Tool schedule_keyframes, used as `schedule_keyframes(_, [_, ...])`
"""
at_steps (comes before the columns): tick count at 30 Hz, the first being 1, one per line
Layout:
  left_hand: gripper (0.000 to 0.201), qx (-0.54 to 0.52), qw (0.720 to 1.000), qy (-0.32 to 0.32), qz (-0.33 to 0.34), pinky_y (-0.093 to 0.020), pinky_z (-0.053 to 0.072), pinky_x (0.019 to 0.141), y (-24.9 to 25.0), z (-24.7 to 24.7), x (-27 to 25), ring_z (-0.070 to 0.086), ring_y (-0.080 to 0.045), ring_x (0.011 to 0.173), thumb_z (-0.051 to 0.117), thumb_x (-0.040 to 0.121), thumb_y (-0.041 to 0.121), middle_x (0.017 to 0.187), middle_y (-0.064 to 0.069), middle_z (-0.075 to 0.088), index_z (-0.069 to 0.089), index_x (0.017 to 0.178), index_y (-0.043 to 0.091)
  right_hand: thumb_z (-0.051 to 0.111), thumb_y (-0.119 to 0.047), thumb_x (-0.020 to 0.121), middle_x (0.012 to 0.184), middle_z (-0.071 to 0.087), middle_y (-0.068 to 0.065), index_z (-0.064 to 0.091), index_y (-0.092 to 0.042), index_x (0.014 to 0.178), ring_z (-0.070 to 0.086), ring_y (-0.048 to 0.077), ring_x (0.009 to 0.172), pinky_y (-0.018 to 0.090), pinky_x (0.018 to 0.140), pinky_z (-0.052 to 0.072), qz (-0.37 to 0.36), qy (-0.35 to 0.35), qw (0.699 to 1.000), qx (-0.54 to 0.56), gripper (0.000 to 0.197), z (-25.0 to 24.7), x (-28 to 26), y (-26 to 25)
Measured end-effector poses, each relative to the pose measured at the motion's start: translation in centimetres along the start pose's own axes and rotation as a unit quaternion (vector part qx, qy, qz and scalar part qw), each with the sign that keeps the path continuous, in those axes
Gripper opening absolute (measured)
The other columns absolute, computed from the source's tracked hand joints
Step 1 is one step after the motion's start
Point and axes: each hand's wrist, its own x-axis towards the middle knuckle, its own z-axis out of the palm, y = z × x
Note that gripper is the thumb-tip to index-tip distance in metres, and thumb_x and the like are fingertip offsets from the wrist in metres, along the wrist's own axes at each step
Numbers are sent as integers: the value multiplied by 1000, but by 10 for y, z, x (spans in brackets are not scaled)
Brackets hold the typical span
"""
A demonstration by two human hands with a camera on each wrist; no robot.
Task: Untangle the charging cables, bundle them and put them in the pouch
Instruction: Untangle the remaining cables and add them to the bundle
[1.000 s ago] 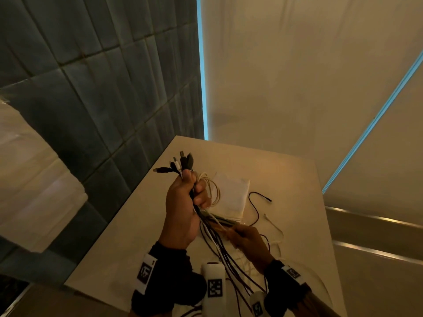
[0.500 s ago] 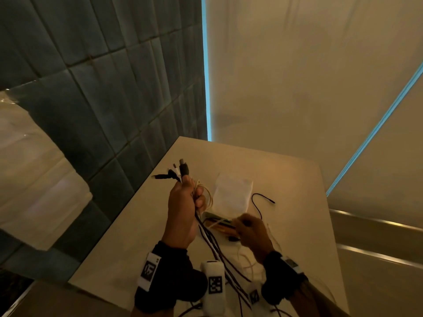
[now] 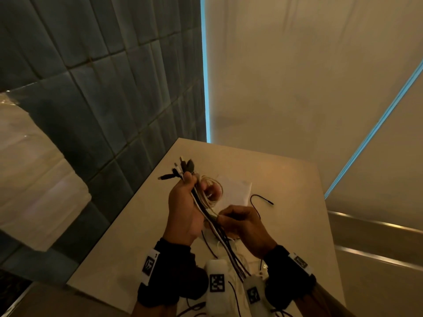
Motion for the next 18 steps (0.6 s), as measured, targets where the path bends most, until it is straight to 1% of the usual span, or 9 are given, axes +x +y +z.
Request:
schedule_keyframes(1, [33,-7,1000,2,2,-30,47,57,1,-1,1,46,-16,49,33,103,27,58,-1,43,45,74,14,63,-2,88,64,62,3,73,-8,75,53,13,59,23,58,43,19,8,1000,-3,17,-3,-2,11])
schedule_keyframes(4, [34,18,1000,6,11,-22,36,44,0,-7,3,33,-9,41,35,102,29,56,3,38,43,72,17,60,-4,91,58,58,-4,69,1,77,48,8,54,16,54,39,38,18,998,-41,18,-11,-4,37])
schedule_keyframes(6, [35,34,999,0,13,-19,30,40,-2,-9,3,30,-7,38,34,103,29,54,5,38,41,71,17,57,-5,93,57,56,-4,66,2,76,46,7,52,15,51,37,46,30,996,-66,21,-14,-4,46])
schedule_keyframes(8, [35,50,999,-6,20,-19,27,40,-3,-9,3,29,-6,37,32,103,28,53,6,38,39,70,17,55,-5,94,59,54,0,64,-1,72,45,8,52,14,51,37,46,37,995,-75,24,-14,-1,54])
schedule_keyframes(12, [34,78,996,-1,37,-21,28,40,-2,-11,3,28,-8,39,32,104,26,55,5,37,37,71,18,53,-8,97,57,49,0,62,-16,63,41,9,51,18,52,33,47,39,995,-81,36,-12,2,75])
schedule_keyframes(15, [35,97,994,-3,54,-22,27,42,4,-14,3,28,-8,41,31,104,26,56,5,37,36,71,18,52,-9,97,59,55,1,72,-13,78,44,10,52,26,56,38,71,57,983,-161,28,-25,-1,105])
schedule_keyframes(16, [35,105,993,0,57,-22,26,42,4,-16,4,28,-8,42,31,104,25,56,5,37,36,70,18,53,-10,95,58,55,-1,73,-13,77,45,10,52,31,59,39,90,67,975,-194,27,-30,-3,114])
schedule_keyframes(17, [35,113,992,4,57,-23,26,43,4,-19,5,28,-8,42,31,104,26,56,4,37,36,70,18,55,-12,93,54,54,-4,71,-17,69,46,8,50,34,61,40,112,78,964,-228,29,-34,-2,121])
schedule_keyframes(18, [35,121,991,9,56,-23,25,43,3,-21,6,28,-8,42,31,104,26,57,4,38,36,71,18,57,-14,91,50,52,-6,68,-20,62,46,6,48,34,60,40,131,93,954,-254,32,-36,-2,123])
